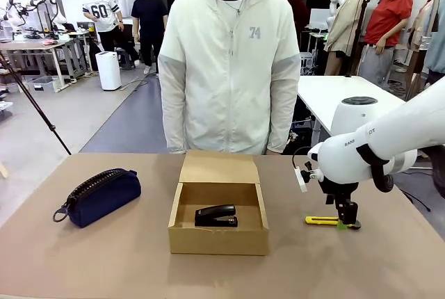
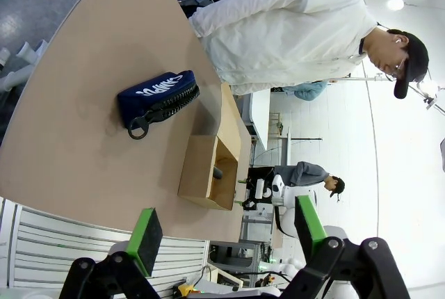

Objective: Pack the items into the box.
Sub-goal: Pick up the item indicated by the person and place it inside the Mailer Box.

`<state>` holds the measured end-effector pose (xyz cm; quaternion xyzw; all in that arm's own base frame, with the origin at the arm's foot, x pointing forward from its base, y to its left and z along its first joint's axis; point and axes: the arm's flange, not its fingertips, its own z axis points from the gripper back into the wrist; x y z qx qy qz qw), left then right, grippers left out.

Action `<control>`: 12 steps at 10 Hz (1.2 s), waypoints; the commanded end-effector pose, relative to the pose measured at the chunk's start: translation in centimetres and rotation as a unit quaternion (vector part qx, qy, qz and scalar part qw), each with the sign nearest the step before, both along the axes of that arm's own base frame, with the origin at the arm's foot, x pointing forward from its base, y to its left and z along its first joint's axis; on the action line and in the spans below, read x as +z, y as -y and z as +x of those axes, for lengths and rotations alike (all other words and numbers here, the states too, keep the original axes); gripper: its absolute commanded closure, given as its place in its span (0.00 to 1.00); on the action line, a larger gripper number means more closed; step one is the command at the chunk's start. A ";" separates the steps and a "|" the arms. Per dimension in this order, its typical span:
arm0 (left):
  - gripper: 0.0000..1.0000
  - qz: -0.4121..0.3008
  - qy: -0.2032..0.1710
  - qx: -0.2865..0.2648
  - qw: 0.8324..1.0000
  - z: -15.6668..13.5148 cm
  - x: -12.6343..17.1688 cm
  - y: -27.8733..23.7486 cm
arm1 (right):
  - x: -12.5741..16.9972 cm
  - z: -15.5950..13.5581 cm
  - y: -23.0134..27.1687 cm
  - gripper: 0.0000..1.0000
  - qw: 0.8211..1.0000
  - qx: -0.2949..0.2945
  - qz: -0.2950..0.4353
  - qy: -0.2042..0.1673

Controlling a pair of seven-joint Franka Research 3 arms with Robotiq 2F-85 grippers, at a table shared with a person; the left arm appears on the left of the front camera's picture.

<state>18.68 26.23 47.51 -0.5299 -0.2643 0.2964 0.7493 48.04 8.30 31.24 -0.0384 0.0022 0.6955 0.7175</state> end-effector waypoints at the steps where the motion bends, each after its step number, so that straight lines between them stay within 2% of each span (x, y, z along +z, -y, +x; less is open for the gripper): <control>1: 0.00 -0.001 0.013 -0.001 1.000 0.0 0.0 -0.1 | -0.1 2.0 0.8 0.00 1.000 0.011 0.020 -0.017; 7: 0.00 -0.001 0.013 -0.001 1.000 0.0 0.0 -0.1 | -2.0 4.1 0.9 0.00 0.997 -0.008 0.050 -0.063; 8: 0.00 -0.001 0.013 -0.001 1.000 0.0 0.0 -0.1 | -2.0 4.1 0.8 0.07 0.996 -0.009 0.049 -0.068; 10: 0.00 -0.001 0.013 -0.001 1.000 0.0 0.0 -0.1 | -2.1 4.2 0.7 0.44 0.997 -0.019 0.039 -0.072; 11: 0.00 -0.001 0.013 -0.001 1.000 0.0 0.0 -0.1 | -2.1 4.2 0.7 1.00 0.997 -0.018 0.037 -0.071; 12: 0.00 -0.001 0.013 -0.001 1.000 0.0 0.0 -0.1 | -2.1 4.3 0.7 1.00 0.997 -0.020 0.037 -0.071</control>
